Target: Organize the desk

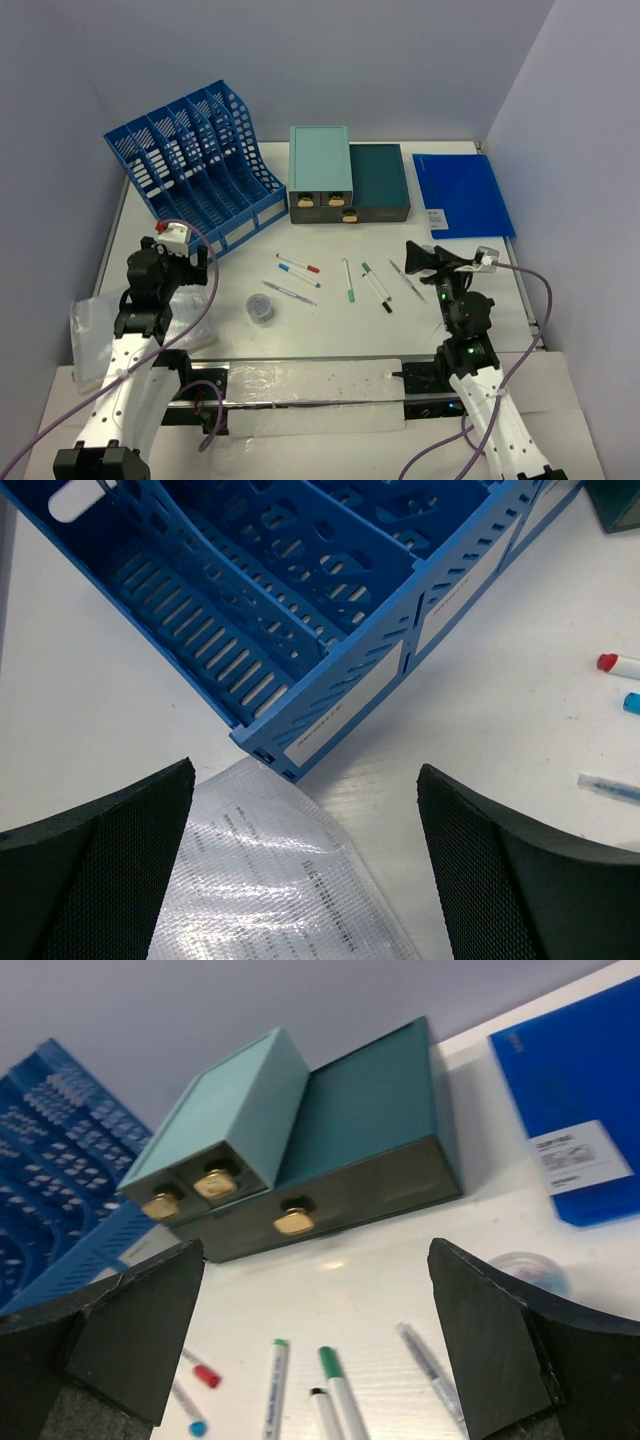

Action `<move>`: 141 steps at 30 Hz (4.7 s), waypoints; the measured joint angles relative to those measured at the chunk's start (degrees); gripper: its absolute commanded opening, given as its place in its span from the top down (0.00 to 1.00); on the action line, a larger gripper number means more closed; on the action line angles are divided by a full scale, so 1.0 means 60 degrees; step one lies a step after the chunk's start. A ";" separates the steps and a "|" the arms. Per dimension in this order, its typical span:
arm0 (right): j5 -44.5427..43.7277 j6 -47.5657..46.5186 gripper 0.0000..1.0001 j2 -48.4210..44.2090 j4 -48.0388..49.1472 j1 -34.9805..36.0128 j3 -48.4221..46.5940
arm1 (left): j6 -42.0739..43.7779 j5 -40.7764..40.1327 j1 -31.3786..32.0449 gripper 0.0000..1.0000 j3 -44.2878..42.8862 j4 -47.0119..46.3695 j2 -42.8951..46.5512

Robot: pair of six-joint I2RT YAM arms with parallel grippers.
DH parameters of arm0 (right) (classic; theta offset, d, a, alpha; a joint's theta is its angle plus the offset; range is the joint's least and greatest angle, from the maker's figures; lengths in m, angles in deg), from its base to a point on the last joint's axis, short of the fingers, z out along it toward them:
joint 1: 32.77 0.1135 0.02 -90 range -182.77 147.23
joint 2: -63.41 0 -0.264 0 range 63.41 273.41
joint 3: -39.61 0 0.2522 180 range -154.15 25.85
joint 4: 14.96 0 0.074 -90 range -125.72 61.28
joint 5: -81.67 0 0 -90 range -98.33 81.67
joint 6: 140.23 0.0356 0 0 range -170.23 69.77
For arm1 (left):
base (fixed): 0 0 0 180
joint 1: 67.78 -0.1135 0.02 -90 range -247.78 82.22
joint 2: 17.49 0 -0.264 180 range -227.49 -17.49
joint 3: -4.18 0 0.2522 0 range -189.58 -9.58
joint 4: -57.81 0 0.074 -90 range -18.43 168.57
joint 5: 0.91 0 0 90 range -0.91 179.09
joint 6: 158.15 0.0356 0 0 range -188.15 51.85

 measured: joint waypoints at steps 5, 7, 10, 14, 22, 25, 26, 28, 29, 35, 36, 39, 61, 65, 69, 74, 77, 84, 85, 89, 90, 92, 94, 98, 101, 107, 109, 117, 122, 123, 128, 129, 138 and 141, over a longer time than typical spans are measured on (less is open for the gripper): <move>0.1251 0.0442 0.04 0.0450 0.0746 0.0000 -0.0014 | -0.0009 0.0023 0.0000 0.01 -0.0006 0.0046 -0.0257; 0.1982 0.0550 0.11 0.1344 0.1266 0.0011 -0.0320 | 0.0015 0.0060 0.0000 0.01 -0.0006 0.0044 -0.0231; 0.2500 0.0549 0.22 0.3175 0.0939 0.0244 -0.1861 | 0.0087 0.0133 0.0000 0.01 -0.0006 0.0052 -0.0157; 0.0294 0.0115 0.22 0.5760 -0.0774 0.2372 -0.5311 | 0.0181 0.0264 0.0000 0.02 -0.0006 0.0054 -0.0046; -0.3773 -0.0328 0.26 1.0799 -0.3218 0.5014 -0.9959 | 0.0248 0.0304 0.0000 0.02 -0.0006 0.0079 -0.0055; -0.4287 -0.0251 0.29 1.1814 -0.3907 0.5028 -1.0147 | 0.0250 0.0303 0.0000 0.02 -0.0006 0.0083 -0.0057; -0.4418 -0.0222 0.29 1.2067 -0.4093 0.5031 -1.0159 | 0.0250 0.0300 0.0000 0.02 -0.0006 0.0083 -0.0057; -0.4588 -0.0184 0.29 1.2446 -0.4417 0.5028 -1.0238 | 0.0250 0.0304 0.0000 0.02 -0.0006 0.0087 -0.0059; -0.4636 -0.0172 0.29 1.2635 -0.4529 0.5029 -1.0349 | 0.0250 0.0304 0.0000 0.02 -0.0006 0.0087 -0.0067; -0.4733 -0.0125 0.29 1.3942 -0.4710 0.5045 -1.1458 | 0.0250 0.0301 0.0000 0.02 -0.0006 0.0091 -0.0139; -0.4742 -0.0114 0.30 1.4123 -0.4734 0.5045 -1.1611 | 0.0250 0.0303 0.0000 0.02 -0.0006 0.0093 -0.0141; -0.4770 -0.0106 0.30 1.4829 -0.4747 0.5047 -1.2172 | 0.0250 0.0304 0.0000 0.02 -0.0006 0.0094 -0.0143; -0.5483 -0.0065 0.51 1.6535 -0.5145 0.4894 -1.3326 | 0.0250 0.0300 0.0000 0.02 -0.0006 0.0113 -0.0286; -0.5520 -0.0071 0.50 1.6535 -0.5088 0.4849 -1.3307 | 0.0250 0.0300 0.0000 0.02 -0.0010 0.0116 -0.0283; -0.5478 -0.0066 0.50 1.6539 -0.5072 0.4817 -1.3303 | 0.0250 0.0300 0.0000 0.02 -0.0008 0.0112 -0.0274; -0.5414 -0.0071 0.52 1.6539 -0.4899 0.4762 -1.3231 | 0.0250 0.0300 0.0000 0.02 -0.0010 0.0112 -0.0271; -0.5351 -0.0077 0.61 1.6539 -0.4825 0.4715 -1.3217 | 0.0250 0.0302 0.0000 0.02 -0.0009 0.0112 -0.0266; -0.5301 -0.0116 0.84 1.6343 -0.4160 0.4672 -1.2735 | 0.0250 0.0300 0.0000 0.02 -0.0010 0.0114 -0.0230; -0.5254 -0.0095 0.84 1.6249 -0.4015 0.4671 -1.2588 | 0.0250 0.0301 0.0000 0.02 -0.0010 0.0116 -0.0228; -0.5062 -0.0110 0.84 1.5753 -0.3799 0.4772 -1.1849 | 0.0250 0.0302 0.0000 0.02 -0.0010 0.0116 -0.0228; -0.5061 -0.0108 0.84 1.5599 -0.3839 0.4819 -1.1605 | 0.0250 0.0300 0.0000 0.02 -0.0010 0.0116 -0.0228; -0.5075 -0.0063 0.84 1.5260 -0.3969 0.4921 -1.1074 | 0.0250 0.0300 0.0000 0.02 -0.0010 0.0116 -0.0228; -0.5115 -0.0028 0.84 1.4858 -0.4077 0.5128 -1.0544 | 0.0250 0.0301 0.0000 0.02 -0.0010 0.0112 -0.0228; -0.5186 0.0126 0.54 1.4048 -0.4326 0.5736 -0.9721 | 0.0250 0.0301 0.0000 0.02 -0.0010 0.0116 -0.0228; -0.5152 0.0138 0.34 1.3478 -0.4148 0.5921 -0.9278 | 0.0250 0.0300 0.0000 0.02 -0.0010 0.0117 -0.0228; -0.5041 -0.0100 0.26 1.3679 -0.3878 0.5551 -0.9836 | 0.0250 0.0300 0.0000 0.02 -0.0010 0.0118 -0.0228; -0.4915 -0.0140 0.26 1.4029 -0.3805 0.5297 -1.0273 | 0.0250 0.0300 0.0000 0.02 -0.0010 0.0118 -0.0228; -0.4579 -0.0293 0.29 1.5314 -0.3583 0.4586 -1.1530 | 0.0250 0.0304 0.0000 0.02 -0.0010 0.0119 -0.0214; -0.4497 -0.0282 0.32 1.5801 -0.3565 0.4390 -1.2045 | 0.0250 0.0304 0.0000 0.02 -0.0010 0.0119 -0.0214; -0.4493 -0.0289 0.33 1.5867 -0.3568 0.4365 -1.2096 | 0.0250 0.0304 0.0000 0.02 -0.0010 0.0119 -0.0214; -0.4430 -0.0343 0.35 1.6289 -0.3613 0.4318 -1.2441 | 0.0250 0.0304 0.0000 0.02 -0.0010 0.0119 -0.0235; -0.4401 -0.0356 0.36 1.6368 -0.3632 0.4321 -1.2492 | 0.0250 0.0304 0.0000 0.02 -0.0010 0.0119 -0.0248; -0.4401 -0.0419 0.69 1.6484 -0.3698 0.4313 -1.2553 | 0.0250 0.0304 0.0000 0.02 -0.0010 0.0119 -0.0301; -0.4419 -0.0435 0.79 1.6484 -0.3699 0.4313 -1.2553 | 0.0250 0.0304 0.0000 0.02 -0.0010 0.0119 -0.0301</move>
